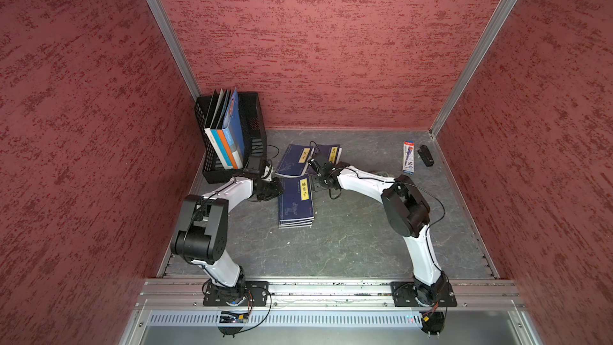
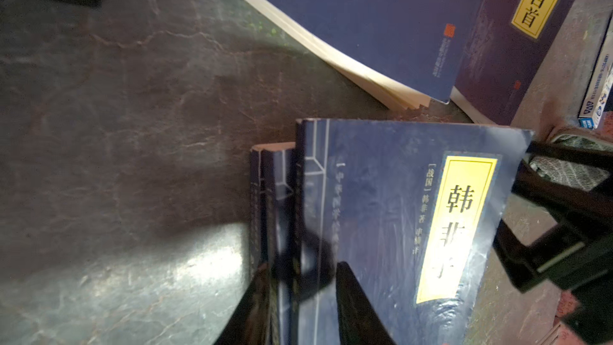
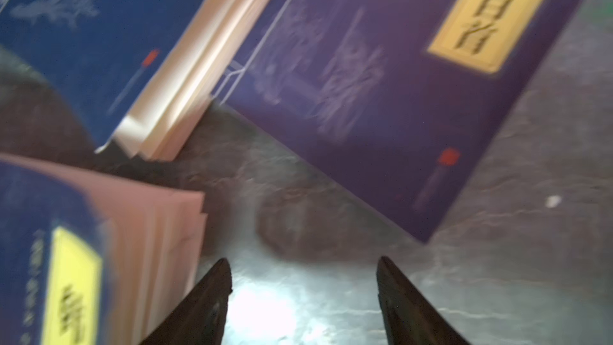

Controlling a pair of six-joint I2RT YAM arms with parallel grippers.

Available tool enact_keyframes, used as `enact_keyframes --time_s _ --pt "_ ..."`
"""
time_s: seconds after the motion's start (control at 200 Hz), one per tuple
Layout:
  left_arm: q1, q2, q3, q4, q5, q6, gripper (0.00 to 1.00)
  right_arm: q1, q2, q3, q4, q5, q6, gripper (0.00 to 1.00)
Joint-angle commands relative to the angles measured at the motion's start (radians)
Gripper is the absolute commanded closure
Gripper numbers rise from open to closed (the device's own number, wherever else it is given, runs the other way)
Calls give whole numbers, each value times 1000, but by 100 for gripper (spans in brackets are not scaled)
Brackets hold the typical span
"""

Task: Wipe the cover of the book
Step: Move the book to the center of the board.

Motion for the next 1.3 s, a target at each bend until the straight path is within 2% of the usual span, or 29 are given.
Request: enact_keyframes --time_s 0.0,0.09,0.316,0.456,0.641,0.812,1.017,1.293 --pt "-6 -51 -4 -30 -17 26 41 -71 -58 43 16 18 -22 30" --pt "-5 -75 6 -49 -38 32 33 -131 -53 49 64 -50 -21 30" --pt "-6 -119 30 -89 -48 35 32 -225 39 125 120 -119 -16 32" --pt "-4 -151 32 -109 -56 40 32 -256 65 135 182 -192 -10 38" --pt "1 -164 26 -114 -53 43 33 -272 95 159 226 -302 4 44" --pt "1 -163 26 -107 -39 40 32 -281 151 207 215 -340 18 47" --pt "4 -168 23 -106 -37 40 32 -288 183 218 230 -403 26 58" --pt "6 -160 17 -93 -26 37 32 -297 178 194 232 -410 56 59"
